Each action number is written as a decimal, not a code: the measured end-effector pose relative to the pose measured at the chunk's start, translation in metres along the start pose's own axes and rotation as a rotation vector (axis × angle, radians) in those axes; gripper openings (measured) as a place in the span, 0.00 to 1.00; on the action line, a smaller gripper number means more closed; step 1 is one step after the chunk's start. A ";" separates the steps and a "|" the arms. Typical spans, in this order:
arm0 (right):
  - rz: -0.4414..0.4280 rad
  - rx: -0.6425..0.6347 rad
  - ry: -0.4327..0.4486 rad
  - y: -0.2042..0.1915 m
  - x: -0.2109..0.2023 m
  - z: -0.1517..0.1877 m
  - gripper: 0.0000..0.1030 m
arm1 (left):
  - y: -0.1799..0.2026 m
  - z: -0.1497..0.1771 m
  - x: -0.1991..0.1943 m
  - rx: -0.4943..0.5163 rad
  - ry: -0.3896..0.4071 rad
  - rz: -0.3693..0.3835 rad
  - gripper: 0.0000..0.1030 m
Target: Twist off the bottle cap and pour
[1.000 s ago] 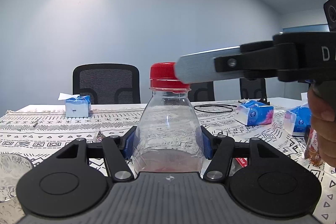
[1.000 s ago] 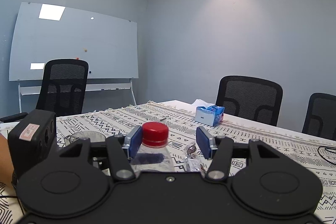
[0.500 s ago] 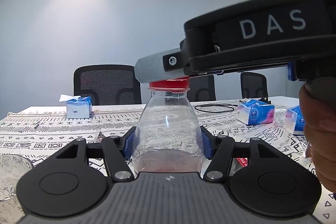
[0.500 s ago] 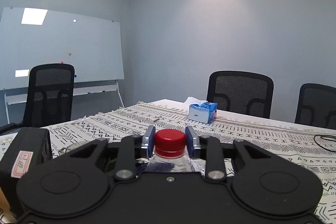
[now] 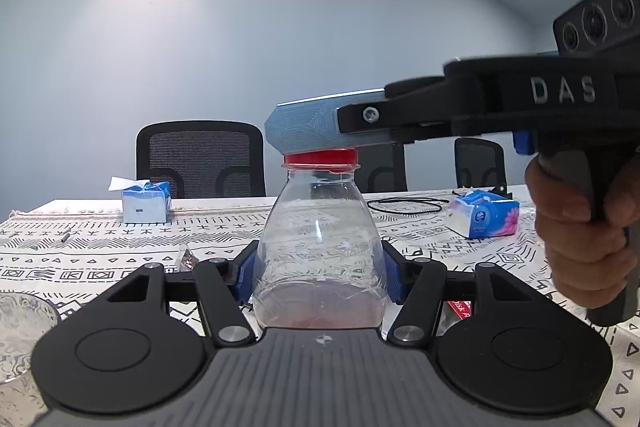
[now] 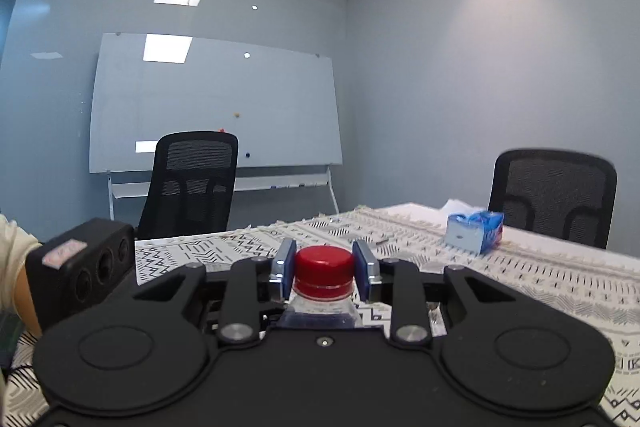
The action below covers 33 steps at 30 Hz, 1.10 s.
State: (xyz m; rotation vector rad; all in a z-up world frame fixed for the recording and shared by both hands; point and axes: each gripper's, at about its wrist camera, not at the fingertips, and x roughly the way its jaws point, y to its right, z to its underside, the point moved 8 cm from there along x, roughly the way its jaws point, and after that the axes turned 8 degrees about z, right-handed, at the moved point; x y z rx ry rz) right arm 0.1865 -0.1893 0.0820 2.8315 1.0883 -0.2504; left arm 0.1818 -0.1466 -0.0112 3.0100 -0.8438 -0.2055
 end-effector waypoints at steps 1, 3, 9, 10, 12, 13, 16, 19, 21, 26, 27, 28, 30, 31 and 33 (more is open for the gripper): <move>0.057 0.005 -0.010 -0.005 0.001 -0.003 0.33 | 0.001 0.000 0.000 0.007 0.001 -0.002 0.55; 0.159 -0.012 -0.002 -0.014 0.001 -0.008 0.42 | 0.004 0.001 0.000 0.015 0.002 -0.004 0.55; 0.302 -0.076 0.003 -0.036 0.011 -0.010 0.08 | 0.004 0.001 0.000 0.015 0.000 -0.003 0.56; 0.297 -0.080 -0.003 -0.036 0.011 -0.011 0.07 | 0.004 0.001 0.000 0.017 0.000 -0.004 0.56; 0.318 -0.096 -0.022 -0.038 0.012 -0.013 0.08 | 0.004 0.001 0.000 0.012 0.000 -0.007 0.56; 0.343 -0.107 -0.019 -0.037 0.011 -0.013 0.11 | 0.004 0.001 0.000 0.013 0.000 -0.006 0.56; 0.354 -0.089 -0.011 -0.034 0.007 -0.012 0.38 | 0.004 0.000 0.000 0.017 0.000 -0.006 0.56; 0.353 -0.050 -0.029 -0.033 0.009 -0.008 0.41 | 0.004 0.000 0.000 0.017 0.001 -0.007 0.56; 0.366 -0.042 -0.036 -0.034 0.011 -0.004 0.36 | 0.004 0.000 0.000 0.015 0.000 -0.008 0.56; 0.392 -0.012 -0.044 -0.032 0.016 0.004 0.32 | 0.003 0.000 -0.001 0.012 -0.001 -0.006 0.56; 0.386 -0.004 -0.035 -0.031 0.014 0.005 0.32 | 0.003 0.000 -0.001 0.012 -0.001 -0.005 0.56; 0.380 -0.004 -0.030 -0.030 0.013 0.005 0.32 | 0.003 -0.001 -0.002 0.011 -0.002 -0.004 0.56; 0.348 -0.018 -0.025 -0.028 0.013 0.005 0.32 | 0.001 -0.001 -0.002 0.003 -0.009 -0.001 0.56; 0.312 -0.021 -0.020 -0.025 0.013 0.006 0.32 | 0.000 -0.002 -0.001 -0.003 -0.013 0.002 0.56; 0.253 -0.023 -0.011 -0.020 0.012 0.006 0.32 | -0.001 -0.002 -0.001 -0.007 -0.014 0.006 0.56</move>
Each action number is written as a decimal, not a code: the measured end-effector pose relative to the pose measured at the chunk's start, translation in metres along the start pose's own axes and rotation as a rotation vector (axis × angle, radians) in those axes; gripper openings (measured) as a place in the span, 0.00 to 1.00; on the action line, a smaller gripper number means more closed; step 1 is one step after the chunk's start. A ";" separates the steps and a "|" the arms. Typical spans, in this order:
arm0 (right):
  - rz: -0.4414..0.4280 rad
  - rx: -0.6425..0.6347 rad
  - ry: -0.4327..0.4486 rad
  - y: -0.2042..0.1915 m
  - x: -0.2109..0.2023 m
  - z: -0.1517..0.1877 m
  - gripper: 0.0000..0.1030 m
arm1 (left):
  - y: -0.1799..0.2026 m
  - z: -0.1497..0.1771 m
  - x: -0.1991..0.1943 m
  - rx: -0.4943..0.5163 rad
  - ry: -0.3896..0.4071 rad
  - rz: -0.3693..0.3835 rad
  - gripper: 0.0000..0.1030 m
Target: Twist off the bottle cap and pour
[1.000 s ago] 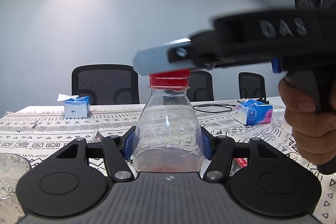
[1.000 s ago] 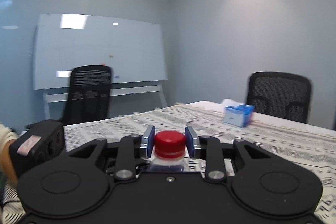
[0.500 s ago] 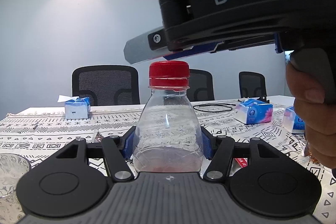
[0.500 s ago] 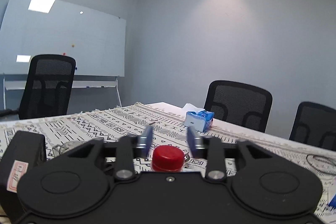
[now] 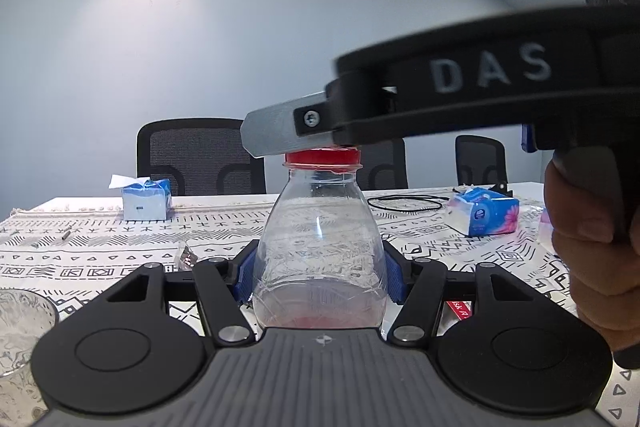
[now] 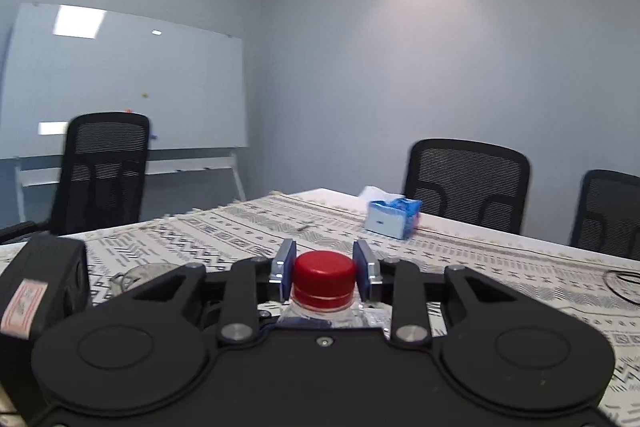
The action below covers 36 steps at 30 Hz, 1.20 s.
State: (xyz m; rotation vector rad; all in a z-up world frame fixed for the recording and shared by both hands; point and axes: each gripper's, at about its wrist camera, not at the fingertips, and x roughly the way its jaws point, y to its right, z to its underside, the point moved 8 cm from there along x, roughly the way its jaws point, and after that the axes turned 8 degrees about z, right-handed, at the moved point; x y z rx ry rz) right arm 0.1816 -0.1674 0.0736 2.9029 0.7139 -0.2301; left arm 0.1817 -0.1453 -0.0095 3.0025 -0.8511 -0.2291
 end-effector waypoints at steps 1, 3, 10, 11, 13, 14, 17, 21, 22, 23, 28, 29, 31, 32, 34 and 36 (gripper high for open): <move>-0.037 0.005 0.005 0.004 0.001 0.000 0.32 | 0.000 0.000 0.000 -0.002 0.000 0.001 0.55; -0.093 -0.010 0.016 0.008 0.003 -0.001 0.32 | -0.002 0.000 0.000 -0.006 0.000 0.004 0.55; -0.340 -0.044 0.047 0.025 0.005 -0.001 0.31 | -0.003 0.001 0.002 -0.007 -0.002 0.019 0.55; -0.374 -0.057 0.048 0.027 0.006 -0.002 0.32 | -0.003 0.001 0.002 -0.008 -0.002 0.021 0.55; -0.417 -0.066 0.037 0.030 0.006 -0.005 0.31 | -0.004 0.001 0.002 -0.009 -0.002 0.024 0.55; -0.432 -0.066 0.029 0.031 0.007 -0.006 0.32 | -0.004 0.001 0.002 -0.010 -0.001 0.024 0.55; -0.403 -0.058 -0.006 0.029 0.005 -0.011 0.33 | -0.003 0.001 0.001 -0.010 0.003 0.020 0.55; -0.123 -0.096 0.018 0.011 -0.008 -0.017 0.46 | -0.004 0.001 0.003 -0.007 0.005 0.016 0.56; -0.076 -0.084 0.018 0.009 -0.011 -0.019 0.47 | -0.004 0.001 0.003 -0.006 0.005 0.016 0.56; -0.036 -0.072 0.016 0.007 -0.012 -0.019 0.47 | -0.003 0.001 0.002 -0.006 0.005 0.017 0.56; 0.015 -0.080 0.005 0.006 -0.008 -0.012 0.47 | 0.002 0.001 0.003 -0.005 0.006 0.011 0.56; -0.001 -0.068 0.001 0.009 -0.008 -0.010 0.49 | 0.005 0.000 0.003 -0.002 0.006 0.007 0.56; -0.029 -0.046 -0.005 0.015 -0.009 -0.006 0.51 | 0.008 -0.001 0.003 0.008 0.007 0.005 0.56; -0.035 -0.044 -0.004 0.017 -0.010 -0.006 0.52 | 0.009 -0.001 0.003 0.011 0.008 0.005 0.56; -0.042 -0.048 -0.002 0.019 -0.016 -0.005 0.52 | 0.009 -0.001 0.003 0.011 0.009 0.003 0.56; -0.050 -0.053 0.005 0.021 -0.024 -0.005 0.51 | 0.006 -0.001 0.005 -0.005 0.009 0.000 0.56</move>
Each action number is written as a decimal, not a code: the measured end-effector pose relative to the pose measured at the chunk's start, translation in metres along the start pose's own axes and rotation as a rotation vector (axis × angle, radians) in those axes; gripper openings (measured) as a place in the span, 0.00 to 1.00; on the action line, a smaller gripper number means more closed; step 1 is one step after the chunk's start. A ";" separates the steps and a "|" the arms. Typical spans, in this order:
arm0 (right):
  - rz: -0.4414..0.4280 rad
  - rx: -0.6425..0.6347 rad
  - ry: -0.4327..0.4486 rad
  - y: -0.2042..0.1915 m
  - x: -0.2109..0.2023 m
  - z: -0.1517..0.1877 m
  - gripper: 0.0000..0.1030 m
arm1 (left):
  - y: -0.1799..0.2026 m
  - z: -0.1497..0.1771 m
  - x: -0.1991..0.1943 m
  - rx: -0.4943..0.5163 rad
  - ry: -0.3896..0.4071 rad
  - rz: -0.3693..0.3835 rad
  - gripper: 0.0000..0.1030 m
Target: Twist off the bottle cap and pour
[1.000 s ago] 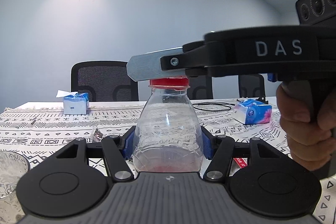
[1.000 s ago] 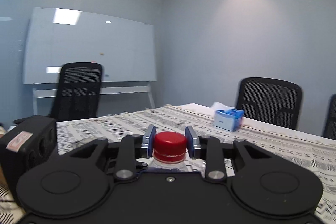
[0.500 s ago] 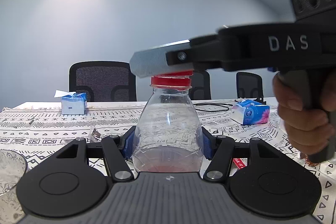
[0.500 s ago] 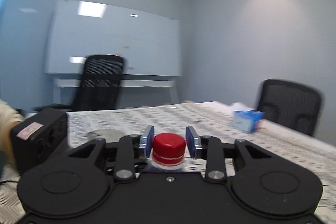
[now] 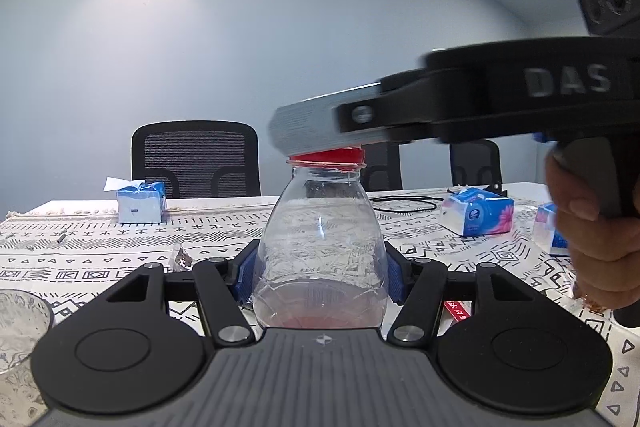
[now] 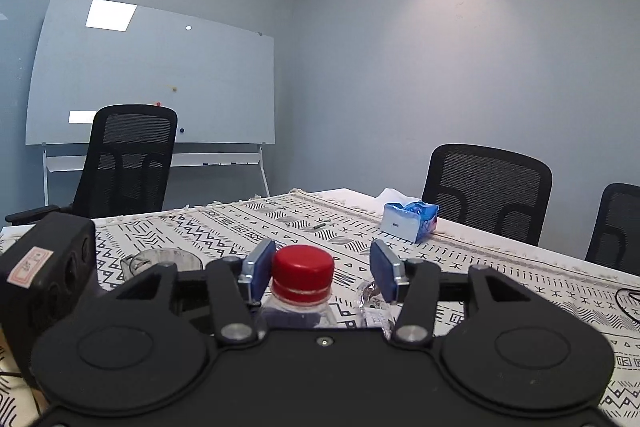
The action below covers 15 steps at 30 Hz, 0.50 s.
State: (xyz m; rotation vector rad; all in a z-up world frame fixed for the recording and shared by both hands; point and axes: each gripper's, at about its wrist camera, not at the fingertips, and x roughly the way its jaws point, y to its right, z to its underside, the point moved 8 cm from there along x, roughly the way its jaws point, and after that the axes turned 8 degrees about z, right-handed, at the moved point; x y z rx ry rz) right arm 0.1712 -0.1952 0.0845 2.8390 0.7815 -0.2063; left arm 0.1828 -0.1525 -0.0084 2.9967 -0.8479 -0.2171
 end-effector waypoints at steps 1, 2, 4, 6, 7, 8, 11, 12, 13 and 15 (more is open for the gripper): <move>0.004 0.002 0.002 0.000 -0.003 0.000 0.51 | -0.001 0.000 0.001 0.000 0.000 0.001 0.56; 0.016 0.013 0.001 0.000 -0.005 -0.001 0.51 | -0.001 0.000 0.001 -0.001 0.000 0.000 0.56; 0.046 0.039 0.002 -0.001 -0.010 -0.003 0.51 | 0.000 0.000 0.001 0.003 0.001 -0.009 0.56; 0.109 0.069 0.013 -0.005 -0.011 -0.007 0.51 | 0.001 0.000 0.001 0.009 0.000 -0.018 0.56; 0.132 0.080 0.008 -0.008 -0.009 -0.008 0.51 | 0.002 0.000 0.001 0.011 0.000 -0.023 0.56; 0.159 0.086 0.002 -0.012 -0.006 -0.008 0.50 | 0.003 0.000 0.001 0.011 0.000 -0.027 0.56; 0.236 0.069 -0.018 -0.023 0.003 -0.005 0.44 | 0.004 0.000 0.000 0.009 0.000 -0.036 0.56; 0.241 0.066 -0.024 -0.025 0.006 -0.004 0.37 | 0.004 0.000 0.000 0.008 0.000 -0.037 0.56; 0.245 0.066 -0.027 -0.027 0.008 -0.003 0.35 | 0.004 0.000 0.000 0.007 0.001 -0.039 0.56; 0.257 0.082 -0.019 -0.030 0.010 -0.002 0.32 | 0.003 0.000 0.000 0.008 0.001 -0.039 0.56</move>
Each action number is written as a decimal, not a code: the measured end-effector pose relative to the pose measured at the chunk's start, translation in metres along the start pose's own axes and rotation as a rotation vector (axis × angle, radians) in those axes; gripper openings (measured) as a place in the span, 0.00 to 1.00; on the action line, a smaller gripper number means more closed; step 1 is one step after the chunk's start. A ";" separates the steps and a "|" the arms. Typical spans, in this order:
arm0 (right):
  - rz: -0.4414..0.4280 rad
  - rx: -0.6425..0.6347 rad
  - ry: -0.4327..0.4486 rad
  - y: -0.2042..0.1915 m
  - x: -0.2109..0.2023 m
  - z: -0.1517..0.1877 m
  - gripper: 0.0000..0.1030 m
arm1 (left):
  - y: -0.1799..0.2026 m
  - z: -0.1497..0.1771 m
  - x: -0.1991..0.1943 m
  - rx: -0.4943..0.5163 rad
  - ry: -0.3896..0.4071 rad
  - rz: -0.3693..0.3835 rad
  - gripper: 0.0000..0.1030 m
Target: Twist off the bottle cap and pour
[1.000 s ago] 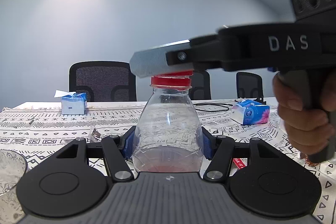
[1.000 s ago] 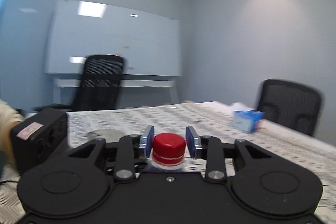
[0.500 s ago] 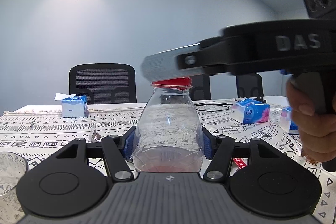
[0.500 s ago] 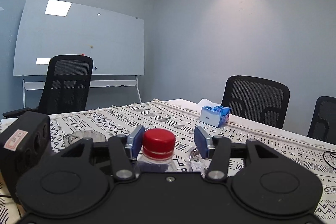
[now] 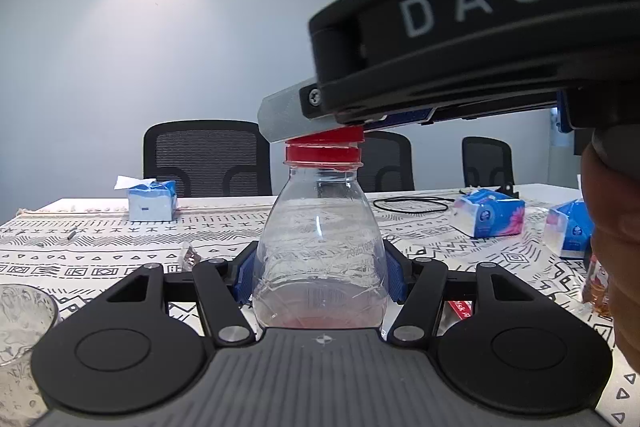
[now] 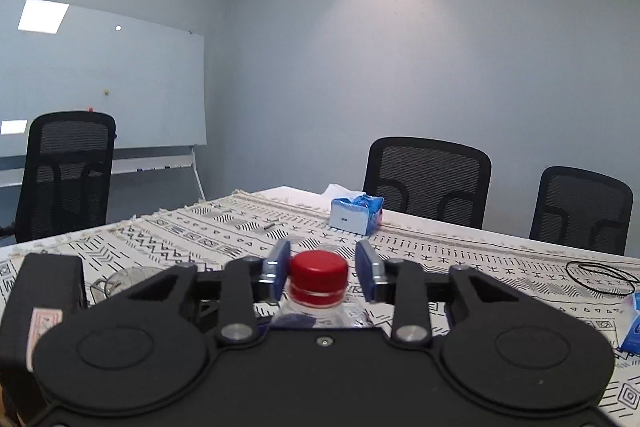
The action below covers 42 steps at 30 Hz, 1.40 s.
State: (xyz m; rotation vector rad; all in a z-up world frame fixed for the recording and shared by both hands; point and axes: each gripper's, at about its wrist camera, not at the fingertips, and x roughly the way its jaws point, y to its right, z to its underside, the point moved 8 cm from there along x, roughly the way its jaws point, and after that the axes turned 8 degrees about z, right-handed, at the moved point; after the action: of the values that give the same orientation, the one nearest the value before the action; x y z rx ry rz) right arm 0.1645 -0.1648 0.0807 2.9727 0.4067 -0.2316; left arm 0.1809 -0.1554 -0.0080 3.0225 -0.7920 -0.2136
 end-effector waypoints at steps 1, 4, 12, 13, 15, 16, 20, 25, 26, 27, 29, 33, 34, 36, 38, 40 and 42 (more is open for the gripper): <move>0.006 0.010 0.003 0.000 0.000 0.001 0.31 | 0.000 0.000 0.000 0.000 0.000 0.000 0.56; -0.005 0.024 0.019 0.002 0.001 0.004 0.31 | 0.000 0.000 0.001 -0.002 0.000 0.004 0.56; -0.223 0.025 0.062 0.022 0.012 0.007 0.31 | -0.006 0.000 0.001 -0.025 0.001 0.016 0.56; -0.259 0.022 0.069 0.024 0.013 0.008 0.31 | -0.007 0.000 0.001 -0.026 0.001 0.017 0.56; -0.344 -0.004 0.098 0.029 0.016 0.008 0.31 | -0.007 0.001 0.000 -0.023 0.002 0.024 0.56; -0.389 -0.013 0.109 0.032 0.017 0.008 0.31 | -0.007 0.001 0.000 -0.021 0.003 0.027 0.56; -0.550 -0.012 0.105 0.050 0.022 0.007 0.31 | -0.005 0.002 0.001 -0.010 -0.001 0.038 0.56; -0.438 -0.022 0.078 0.040 0.020 0.004 0.39 | -0.004 0.002 0.002 0.001 -0.001 0.033 0.56; -0.404 -0.044 0.084 0.034 0.018 0.004 0.45 | -0.004 0.002 0.002 0.003 -0.001 0.032 0.57; -0.375 -0.060 0.087 0.029 0.017 0.004 0.47 | -0.005 0.003 0.002 0.001 -0.001 0.031 0.57; -0.338 -0.058 0.078 0.026 0.017 0.005 0.47 | -0.006 0.003 0.003 -0.001 -0.001 0.032 0.57; -0.321 -0.027 0.066 0.038 0.017 0.004 0.48 | -0.021 0.002 0.000 -0.005 -0.003 0.051 0.57; -0.324 -0.023 0.063 0.043 0.016 0.005 0.49 | -0.022 0.002 0.000 -0.004 -0.003 0.051 0.57; -0.331 -0.024 0.059 0.047 0.013 0.005 0.50 | -0.023 0.002 0.000 -0.003 -0.003 0.051 0.57; -0.338 -0.030 0.059 0.049 0.009 0.006 0.50 | -0.024 0.003 0.001 -0.002 -0.003 0.050 0.57; -0.346 -0.033 0.066 0.047 0.008 0.004 0.51 | -0.024 0.003 0.001 -0.002 -0.003 0.050 0.57; -0.353 -0.036 0.074 0.045 0.008 0.002 0.52 | -0.023 0.003 0.002 -0.001 -0.003 0.049 0.57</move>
State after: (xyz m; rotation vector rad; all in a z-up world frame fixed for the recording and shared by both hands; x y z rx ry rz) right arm 0.1838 -0.2058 0.0824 2.8611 0.9349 -0.1465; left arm 0.1931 -0.1360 -0.0122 2.9989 -0.8648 -0.2184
